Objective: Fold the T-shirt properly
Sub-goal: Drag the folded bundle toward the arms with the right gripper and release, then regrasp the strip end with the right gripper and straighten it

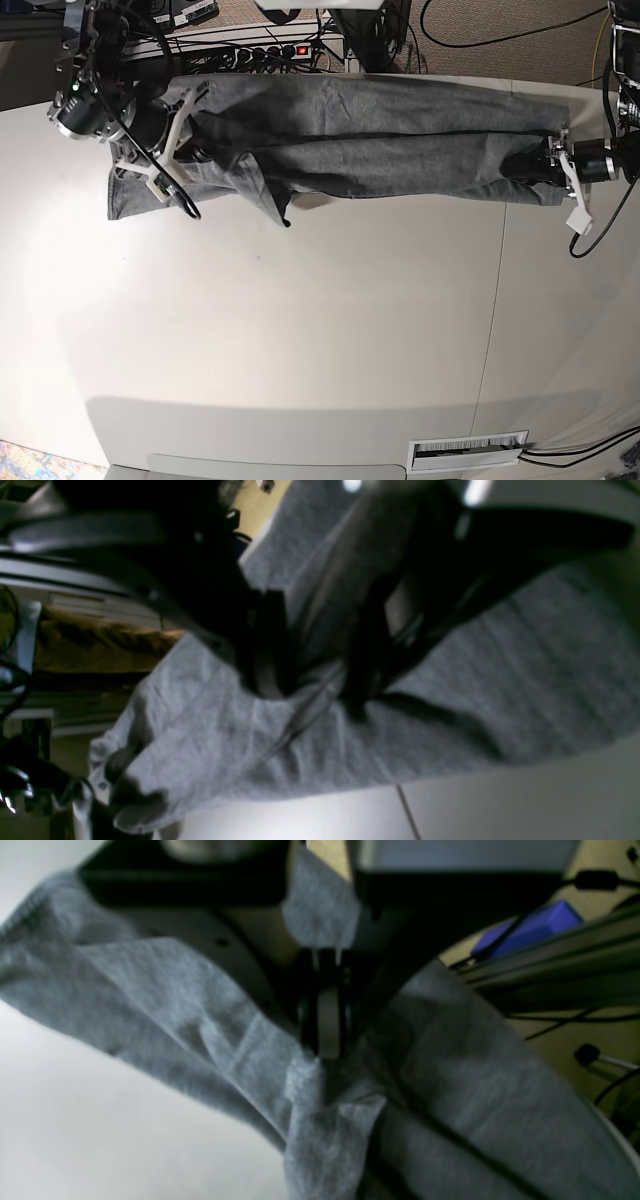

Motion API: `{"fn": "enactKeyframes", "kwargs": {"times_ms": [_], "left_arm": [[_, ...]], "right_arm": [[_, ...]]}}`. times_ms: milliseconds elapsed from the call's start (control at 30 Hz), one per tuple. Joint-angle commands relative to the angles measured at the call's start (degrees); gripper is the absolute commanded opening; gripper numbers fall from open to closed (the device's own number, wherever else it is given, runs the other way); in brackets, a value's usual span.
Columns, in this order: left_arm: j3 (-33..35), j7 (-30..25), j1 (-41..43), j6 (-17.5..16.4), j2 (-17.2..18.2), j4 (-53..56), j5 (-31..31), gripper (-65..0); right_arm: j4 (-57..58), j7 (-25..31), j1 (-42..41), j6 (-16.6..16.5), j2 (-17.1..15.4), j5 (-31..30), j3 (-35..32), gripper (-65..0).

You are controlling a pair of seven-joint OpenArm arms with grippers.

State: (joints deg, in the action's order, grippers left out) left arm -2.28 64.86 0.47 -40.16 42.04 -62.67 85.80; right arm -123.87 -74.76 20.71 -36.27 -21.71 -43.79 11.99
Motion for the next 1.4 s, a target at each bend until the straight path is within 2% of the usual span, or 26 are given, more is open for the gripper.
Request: {"fn": "enactKeyframes", "kwargs": {"times_ms": [0, 100, 267, 367, 600, 633, 700, 767, 867, 1000, 1133, 1200, 1267, 1367], "left_arm": [[-0.2, 0.7, -0.3, 0.2, 1.0, -0.4, -0.8, -40.1], [-0.2, 0.1, -0.3, 0.2, 1.0, -0.4, -0.8, -40.1], [-0.2, -4.6, -0.3, 0.2, 1.0, -0.4, -2.4, -40.1], [-0.2, -4.7, -0.3, 0.2, 1.0, -0.4, -2.5, -40.1], [-0.2, -4.7, -0.3, 0.2, 1.0, -0.4, -2.5, -40.8], [-0.2, -4.7, -0.3, 0.2, 1.0, -0.4, -2.5, -40.8], [-0.2, -4.7, -0.3, 0.2, 1.0, -0.4, -2.5, -40.8], [-0.2, -4.7, -0.3, 0.2, 1.0, -0.4, -2.5, -40.8], [-0.2, -4.7, -0.3, 0.2, 1.0, -0.4, -2.5, -40.8], [-0.2, -4.7, -0.3, 0.2, 1.0, -0.4, -2.5, -40.8], [-0.2, -4.7, -0.3, 0.2, 1.0, -0.4, -2.5, -41.0], [-0.2, -4.7, -0.3, 0.2, 1.0, -0.4, -2.5, -41.0], [-0.2, -4.7, -0.3, 0.2, 1.0, -0.4, -2.5, -41.0], [-0.2, -4.5, -0.3, 0.2, 1.0, -0.4, -2.5, -41.0]], "right_arm": [[-2.0, 1.2, 0.7, -0.3, -0.7, -0.9, 1.3, -65.0], [-4.4, 1.2, 4.2, -0.3, -0.7, -0.9, 3.9, -65.0], [-5.4, 1.7, 6.8, -0.3, -0.7, -0.5, 9.8, -65.0], [-5.4, 4.9, 6.8, -0.3, -0.7, 2.1, 13.4, -65.0], [-5.4, 7.8, 6.7, -0.3, -0.7, 7.8, 14.2, -65.0], [-5.4, 8.3, 6.7, -0.3, -0.7, 9.5, 14.2, -64.9], [-5.4, 9.1, 6.7, -0.3, -0.7, 14.1, 14.2, -57.5], [-5.4, 9.3, 6.7, -0.3, -0.7, 19.1, 14.2, -53.0], [-5.4, 10.3, 6.8, -0.2, -0.7, 25.5, 14.2, -52.6], [-5.4, 12.5, 6.7, -0.2, -0.9, 28.9, 14.2, -52.6], [-5.4, 16.9, 6.7, 0.0, -1.2, 37.6, 14.2, -52.6], [-5.4, 17.0, 6.8, 0.1, -1.1, 36.7, 14.2, -52.6], [-5.4, 16.9, 6.8, 0.1, -1.1, 31.7, 14.2, -52.6], [-5.5, 16.5, 6.8, 0.0, -1.1, 17.0, 14.2, -52.6]]}}
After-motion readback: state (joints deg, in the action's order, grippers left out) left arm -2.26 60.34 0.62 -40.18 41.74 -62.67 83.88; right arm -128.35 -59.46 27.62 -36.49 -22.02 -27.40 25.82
